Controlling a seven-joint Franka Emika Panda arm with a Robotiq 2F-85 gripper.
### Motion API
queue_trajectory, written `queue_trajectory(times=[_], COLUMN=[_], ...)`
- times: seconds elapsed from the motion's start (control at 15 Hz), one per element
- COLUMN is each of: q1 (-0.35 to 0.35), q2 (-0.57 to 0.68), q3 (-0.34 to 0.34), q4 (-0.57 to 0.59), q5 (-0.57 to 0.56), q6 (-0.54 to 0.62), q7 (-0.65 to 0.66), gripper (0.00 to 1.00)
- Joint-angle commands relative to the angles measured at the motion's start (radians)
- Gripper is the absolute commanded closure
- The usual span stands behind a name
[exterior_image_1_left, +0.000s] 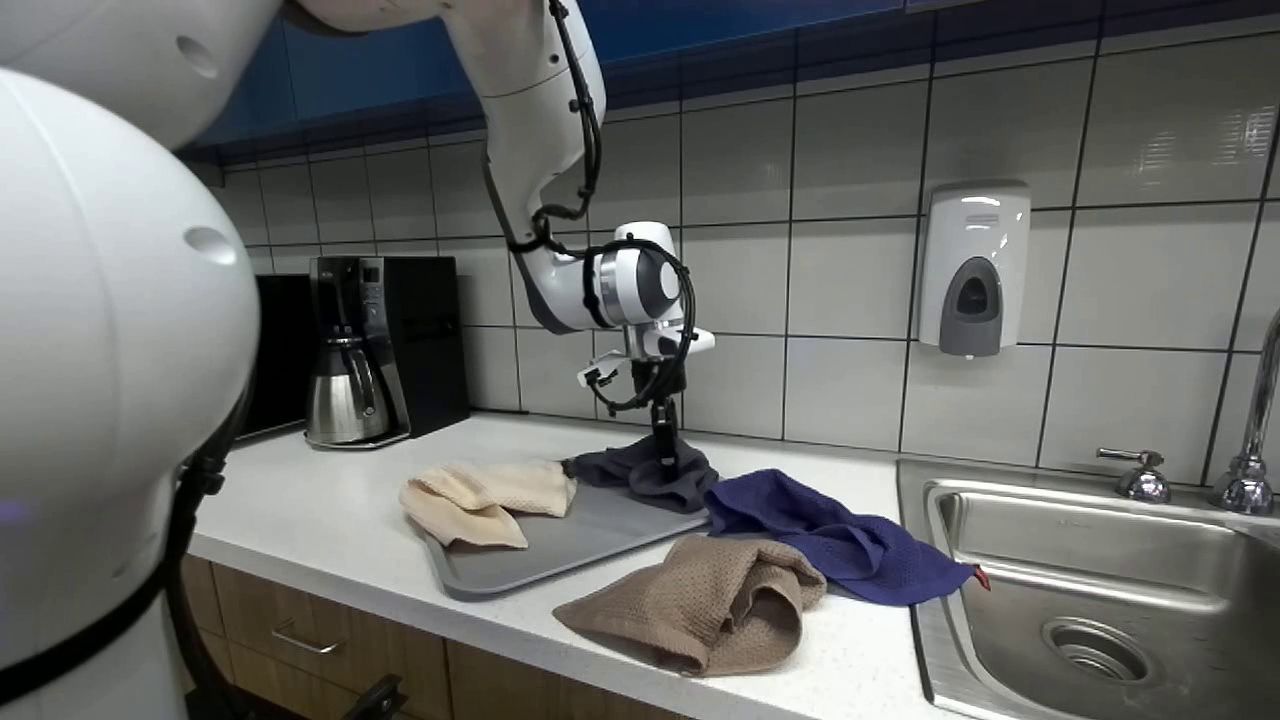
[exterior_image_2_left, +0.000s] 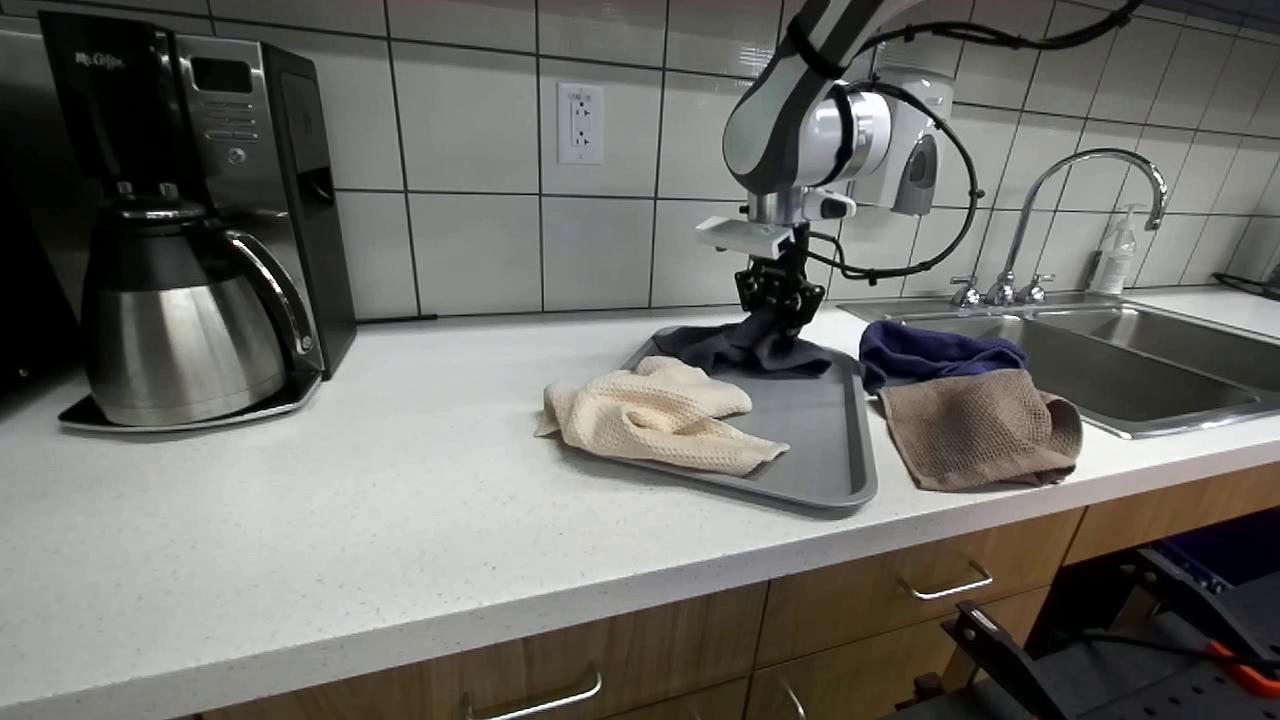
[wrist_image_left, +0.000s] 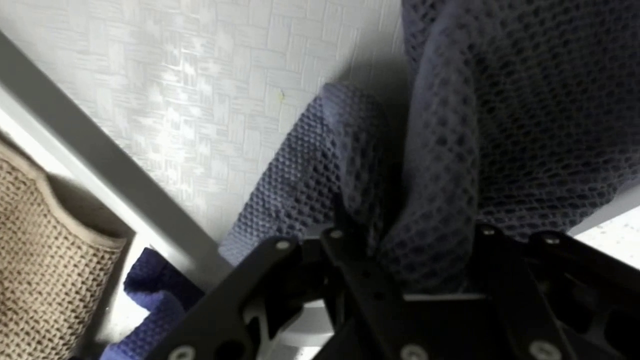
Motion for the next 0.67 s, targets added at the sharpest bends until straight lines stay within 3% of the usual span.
queue_trajectory(times=[0.0, 0.13, 0.6], q1=[0.01, 0.01, 0.007], q2=[0.008, 0.005, -0.024], q3=[-0.011, -0.011, -0.014], q4=[0.032, 0.031, 0.02], q5=[0.025, 0.024, 0.022], q6=[-0.044, -0.046, -0.039], q7=[-0.023, -0.024, -0.031], gripper=[0.89, 1.0, 0.98])
